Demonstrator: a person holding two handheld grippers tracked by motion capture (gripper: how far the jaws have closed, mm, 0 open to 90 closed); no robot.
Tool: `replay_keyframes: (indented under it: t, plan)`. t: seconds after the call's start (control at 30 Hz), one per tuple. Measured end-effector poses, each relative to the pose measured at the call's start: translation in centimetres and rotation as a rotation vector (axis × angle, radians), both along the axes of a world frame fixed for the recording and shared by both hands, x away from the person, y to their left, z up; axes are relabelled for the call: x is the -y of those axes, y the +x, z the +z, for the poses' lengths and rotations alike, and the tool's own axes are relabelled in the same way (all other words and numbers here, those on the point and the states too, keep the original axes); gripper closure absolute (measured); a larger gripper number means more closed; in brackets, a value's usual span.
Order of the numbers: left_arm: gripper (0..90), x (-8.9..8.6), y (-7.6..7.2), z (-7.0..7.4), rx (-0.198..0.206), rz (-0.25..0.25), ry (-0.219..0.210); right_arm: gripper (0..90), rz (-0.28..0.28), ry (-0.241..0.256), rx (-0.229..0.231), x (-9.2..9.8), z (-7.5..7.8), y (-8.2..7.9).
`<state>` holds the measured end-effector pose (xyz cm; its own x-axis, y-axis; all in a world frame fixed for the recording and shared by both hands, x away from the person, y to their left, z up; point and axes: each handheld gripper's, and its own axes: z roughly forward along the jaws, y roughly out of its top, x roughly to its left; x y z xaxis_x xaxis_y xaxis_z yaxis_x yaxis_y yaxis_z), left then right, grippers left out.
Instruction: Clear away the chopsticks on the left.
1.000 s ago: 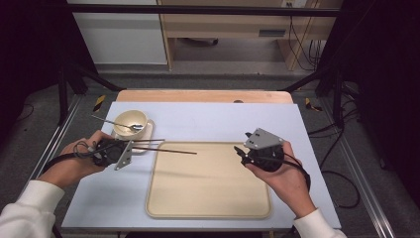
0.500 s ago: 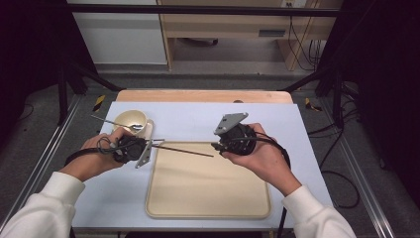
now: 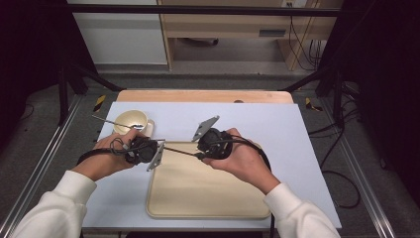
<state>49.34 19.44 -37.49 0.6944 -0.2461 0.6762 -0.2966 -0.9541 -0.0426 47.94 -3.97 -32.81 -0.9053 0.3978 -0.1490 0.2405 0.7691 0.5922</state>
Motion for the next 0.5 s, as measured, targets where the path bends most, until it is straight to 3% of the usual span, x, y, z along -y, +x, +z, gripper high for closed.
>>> replay_keyframes:
  t: [0.13, 0.17, 0.2, 0.27, 0.3, 0.5]
  plan:
    - [84.1, 0.1, -0.2, -0.3, -0.005, -0.006, -0.013, 69.1, 0.015, -0.023, -0.021, -1.8, -0.8, 0.4]
    - [84.1, 0.2, -0.3, -0.3, 0.004, -0.020, 0.015, 68.8, 0.022, -0.029, -0.029, -2.3, -0.9, 0.6]
    - [84.1, 0.2, -0.3, -0.5, 0.002, -0.022, -0.007, 68.7, 0.016, -0.027, -0.035, -2.6, -1.0, 0.7]
    - [84.1, 0.2, -0.5, -0.2, 0.013, -0.026, 0.018, 68.6, 0.019, -0.035, -0.043, -3.2, -1.2, 1.1]
    - [84.1, 0.2, -0.6, -0.5, -0.005, -0.022, -0.028, 68.6, 0.014, -0.038, -0.053, -3.5, -1.3, 1.3]
    - [84.1, 0.0, -0.8, -0.4, 0.015, -0.031, -0.009, 69.9, 0.026, -0.078, -0.100, -4.6, -2.2, 2.1]
